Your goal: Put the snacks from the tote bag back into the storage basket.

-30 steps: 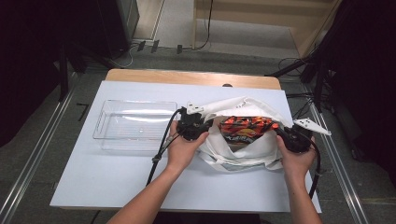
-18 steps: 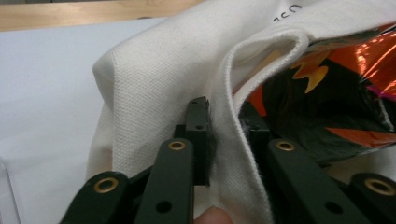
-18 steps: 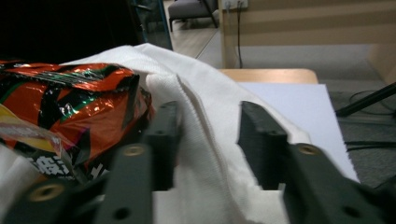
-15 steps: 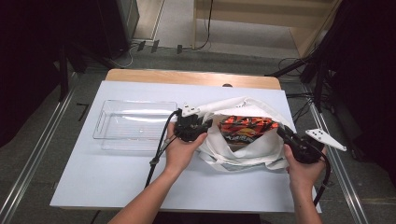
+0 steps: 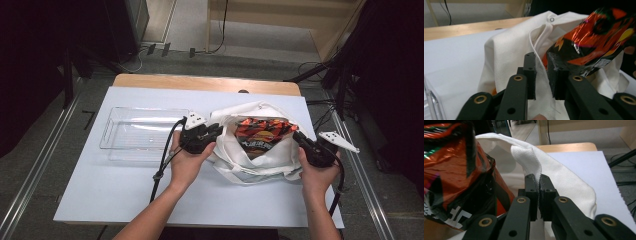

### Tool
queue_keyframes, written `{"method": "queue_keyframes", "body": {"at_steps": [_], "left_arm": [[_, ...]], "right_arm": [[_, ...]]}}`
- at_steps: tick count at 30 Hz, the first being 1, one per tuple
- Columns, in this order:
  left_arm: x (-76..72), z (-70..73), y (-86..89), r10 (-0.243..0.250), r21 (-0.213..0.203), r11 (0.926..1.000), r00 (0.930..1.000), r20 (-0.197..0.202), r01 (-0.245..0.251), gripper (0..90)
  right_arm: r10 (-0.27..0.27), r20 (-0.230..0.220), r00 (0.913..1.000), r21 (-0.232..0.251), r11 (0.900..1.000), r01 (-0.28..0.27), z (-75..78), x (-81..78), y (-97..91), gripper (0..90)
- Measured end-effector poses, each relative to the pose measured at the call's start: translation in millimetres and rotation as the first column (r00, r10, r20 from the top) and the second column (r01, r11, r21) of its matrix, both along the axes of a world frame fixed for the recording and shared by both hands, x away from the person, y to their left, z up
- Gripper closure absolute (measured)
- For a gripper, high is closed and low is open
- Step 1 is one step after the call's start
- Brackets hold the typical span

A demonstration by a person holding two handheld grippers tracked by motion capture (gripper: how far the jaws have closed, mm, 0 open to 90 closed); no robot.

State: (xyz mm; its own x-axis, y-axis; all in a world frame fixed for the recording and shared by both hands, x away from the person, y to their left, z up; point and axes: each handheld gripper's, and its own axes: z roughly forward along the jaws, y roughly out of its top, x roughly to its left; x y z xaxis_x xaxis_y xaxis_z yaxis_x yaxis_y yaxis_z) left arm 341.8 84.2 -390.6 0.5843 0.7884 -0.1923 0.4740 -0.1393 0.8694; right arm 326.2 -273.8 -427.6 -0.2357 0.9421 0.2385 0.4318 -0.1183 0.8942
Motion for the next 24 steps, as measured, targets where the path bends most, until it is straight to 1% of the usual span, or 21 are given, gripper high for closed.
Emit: {"method": "queue_keyframes", "body": {"at_steps": [1,2,3,5,7,8,10,11,14,15,16,17,18,19,20,22,24], "left_arm": [[2.2,-2.9,-1.7,0.008,0.016,0.9998,0.9999,-0.011,-0.007,82.6],[4.8,-6.2,-3.2,0.012,0.021,0.9997,0.9996,-0.026,-0.011,83.4],[7.2,-9.3,-4.3,0.020,0.034,0.9992,0.9990,-0.040,-0.019,85.1],[11.7,-15.4,-6.0,0.034,0.056,0.9980,0.9979,-0.055,-0.031,85.7],[15.8,-21.3,-7.4,0.043,0.084,0.9958,0.9965,-0.071,-0.037,86.4],[17.4,-24.2,-8.1,0.051,0.090,0.9950,0.9952,-0.084,-0.043,86.6],[19.5,-29.2,-8.7,0.063,0.107,0.9928,0.9936,-0.093,-0.053,87.0],[19.9,-31.6,-9.6,0.076,0.107,0.9922,0.9921,-0.100,-0.065,87.2],[20.3,-38.2,-12.7,0.085,0.135,0.9883,0.9902,-0.110,-0.070,87.4],[20.3,-40.5,-13.9,0.088,0.142,0.9872,0.9899,-0.111,-0.072,87.2],[20.6,-42.4,-15.0,0.093,0.146,0.9863,0.9887,-0.117,-0.076,87.2],[20.9,-44.0,-15.3,0.091,0.154,0.9854,0.9887,-0.119,-0.072,86.4],[21.2,-45.0,-15.4,0.088,0.161,0.9845,0.9887,-0.121,-0.068,86.4],[21.5,-45.2,-15.0,0.089,0.158,0.9850,0.9885,-0.122,-0.069,86.3],[21.8,-44.4,-14.0,0.088,0.154,0.9856,0.9884,-0.124,-0.069,86.2],[22.2,-43.2,-13.4,0.091,0.147,0.9866,0.9877,-0.127,-0.072,86.2],[22.1,-43.8,-13.7,0.088,0.146,0.9868,0.9884,-0.124,-0.070,86.1]], "right_arm": [[0.001,-0.003,1.0000,0.003,1.0000,-0.001,-1.3,1.7,0.2,87.8],[0.001,-0.011,0.9999,0.005,1.0000,0.000,-2.4,2.9,0.8,87.8],[0.000,-0.020,0.9998,0.000,1.0000,0.000,-4.8,5.6,1.5,87.8],[0.000,-0.023,0.9997,-0.004,1.0000,0.000,-6.2,6.9,1.9,87.8],[0.005,-0.038,0.9993,-0.016,0.9999,-0.005,-8.9,9.5,3.2,87.8],[0.007,-0.047,0.9989,-0.017,0.9998,-0.008,-10.5,10.7,3.8,87.8],[0.012,-0.059,0.9982,-0.032,0.9994,-0.014,-14.2,13.8,4.9,87.8],[0.024,-0.071,0.9972,-0.033,0.9991,-0.026,-16.5,15.5,6.9,87.7],[0.039,-0.079,0.9961,-0.036,0.9985,-0.042,-17.5,15.7,8.1,87.4],[0.041,-0.063,0.9972,-0.034,0.9985,-0.043,-16.5,13.6,7.6,84.6],[0.041,-0.063,0.9972,-0.034,0.9985,-0.043,-16.5,13.6,7.6,84.6],[0.021,-0.022,0.9995,-0.014,0.9997,-0.021,-10.4,6.5,6.0,77.9],[0.021,-0.022,0.9995,-0.014,0.9997,-0.021,-10.4,6.5,6.0,77.9],[0.008,0.006,1.0000,-0.003,1.0000,-0.007,-6.3,1.4,4.8,75.9],[-0.005,0.031,0.9995,0.019,0.9998,0.005,-2.3,-4.3,3.6,75.5],[-0.025,0.064,0.9977,0.041,0.9989,0.022,3.8,-17.8,1.5,76.0],[-0.027,0.075,0.9968,0.041,0.9989,0.024,4.3,-29.2,3.0,79.0]]}}
